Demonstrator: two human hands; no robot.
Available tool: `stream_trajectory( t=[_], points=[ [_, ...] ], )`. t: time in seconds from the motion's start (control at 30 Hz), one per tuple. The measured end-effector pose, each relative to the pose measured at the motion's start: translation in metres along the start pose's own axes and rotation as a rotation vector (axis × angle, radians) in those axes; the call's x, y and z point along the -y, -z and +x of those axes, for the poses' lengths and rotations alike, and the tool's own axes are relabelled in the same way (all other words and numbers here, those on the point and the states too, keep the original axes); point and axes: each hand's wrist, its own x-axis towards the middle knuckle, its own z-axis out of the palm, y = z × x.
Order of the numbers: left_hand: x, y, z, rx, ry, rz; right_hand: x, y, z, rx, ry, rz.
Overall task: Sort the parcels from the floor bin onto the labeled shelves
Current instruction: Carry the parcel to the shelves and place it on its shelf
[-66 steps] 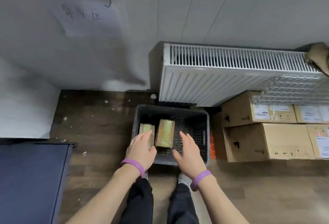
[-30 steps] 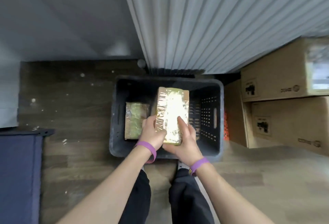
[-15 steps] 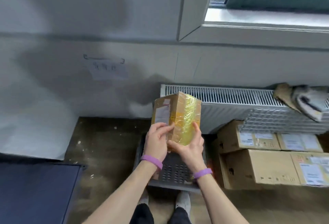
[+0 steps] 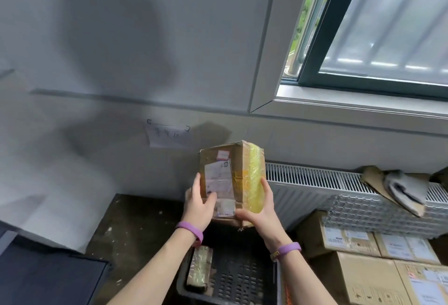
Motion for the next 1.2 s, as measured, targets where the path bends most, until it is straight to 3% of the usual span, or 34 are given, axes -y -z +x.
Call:
stream_trajectory(
  t=[0.13,0.27,0.4,0.67,0.87,1.07,1.2],
  points=[
    [-0.001,0.008,-0.004,0.015,0.012,-0.201,-0.002,0.004,0.004,0.094,-0.010,0.094],
    [-0.003,0.012,-0.005,-0.100,-0.054,-0.145,0.005,0.000,0.014,0.177,0.007,0.073],
    [-0.010,0.019,-0.003,-0.163,-0.122,-0.105,0.014,-0.011,0.019,0.151,0.022,0.117],
    [-0.006,0.027,0.003,-0.133,-0.174,-0.045,0.018,-0.019,0.023,0.117,-0.027,0.147],
    [-0.007,0.030,0.006,-0.076,-0.103,-0.061,0.014,-0.017,0.026,0.134,0.059,0.138],
    [0.002,0.052,0.011,-0.035,0.009,-0.170,0.028,-0.010,0.036,0.137,0.029,0.068],
    [0.014,0.096,0.019,-0.178,0.008,-0.111,0.042,-0.030,0.042,0.225,0.036,-0.044]
  ],
)
